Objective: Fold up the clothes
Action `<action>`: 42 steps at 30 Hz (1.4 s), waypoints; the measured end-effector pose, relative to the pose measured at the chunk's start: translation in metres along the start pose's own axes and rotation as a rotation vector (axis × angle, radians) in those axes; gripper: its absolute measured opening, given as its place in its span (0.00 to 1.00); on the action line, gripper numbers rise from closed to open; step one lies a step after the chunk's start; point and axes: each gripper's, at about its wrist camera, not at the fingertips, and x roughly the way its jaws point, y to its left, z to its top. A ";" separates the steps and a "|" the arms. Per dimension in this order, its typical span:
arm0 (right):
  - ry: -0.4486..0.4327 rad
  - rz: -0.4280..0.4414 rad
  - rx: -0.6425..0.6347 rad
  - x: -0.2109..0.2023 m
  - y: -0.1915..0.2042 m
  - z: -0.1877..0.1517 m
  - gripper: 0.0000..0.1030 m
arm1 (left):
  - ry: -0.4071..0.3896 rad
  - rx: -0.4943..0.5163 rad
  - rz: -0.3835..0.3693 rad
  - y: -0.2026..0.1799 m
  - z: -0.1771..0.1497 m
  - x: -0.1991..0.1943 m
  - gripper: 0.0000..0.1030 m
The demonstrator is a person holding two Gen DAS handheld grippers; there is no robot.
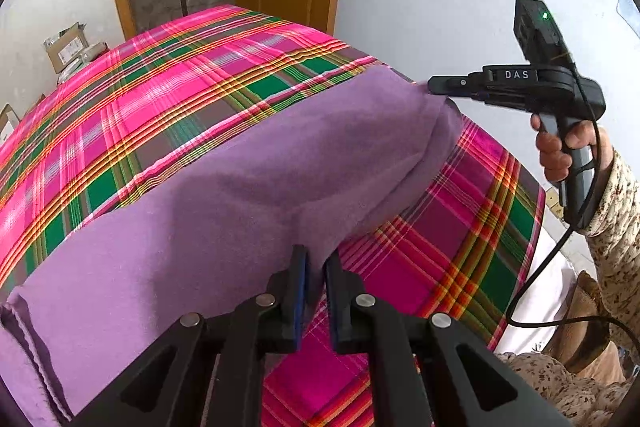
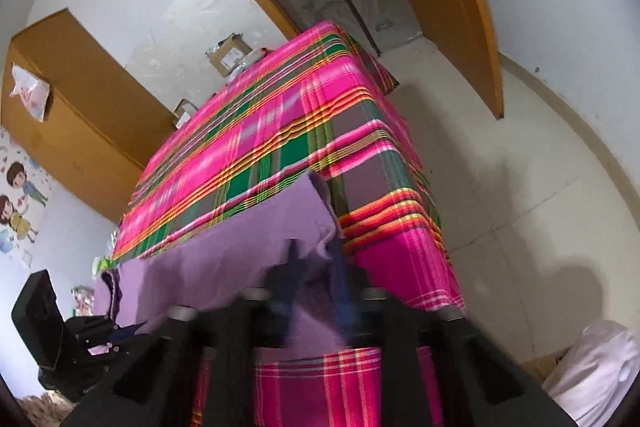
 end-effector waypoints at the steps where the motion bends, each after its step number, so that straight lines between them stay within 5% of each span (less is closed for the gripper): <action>1: -0.019 -0.004 -0.023 -0.004 0.006 0.001 0.05 | 0.001 0.004 0.003 -0.001 0.000 0.000 0.08; 7: -0.105 0.006 -0.068 -0.030 0.027 0.014 0.05 | 0.001 0.028 -0.006 -0.008 0.000 -0.007 0.19; 18: -0.168 0.014 -0.068 -0.066 0.046 0.006 0.05 | -0.023 0.053 -0.036 -0.013 -0.001 -0.016 0.20; 21: -0.138 -0.021 -0.034 -0.058 0.033 -0.002 0.05 | 0.000 0.064 -0.067 -0.014 -0.005 -0.011 0.04; 28: -0.055 -0.085 0.059 -0.028 -0.003 -0.018 0.05 | -0.009 0.066 -0.134 -0.009 -0.006 -0.019 0.00; 33: -0.056 -0.118 0.032 -0.025 -0.001 -0.018 0.05 | -0.011 0.074 -0.039 -0.007 -0.009 -0.019 0.02; 37: -0.051 -0.128 0.024 -0.024 -0.001 -0.020 0.05 | -0.004 0.099 0.049 -0.008 -0.018 -0.019 0.14; 42: -0.035 -0.140 0.049 -0.020 -0.007 -0.028 0.06 | 0.045 0.135 0.077 -0.011 -0.027 -0.008 0.20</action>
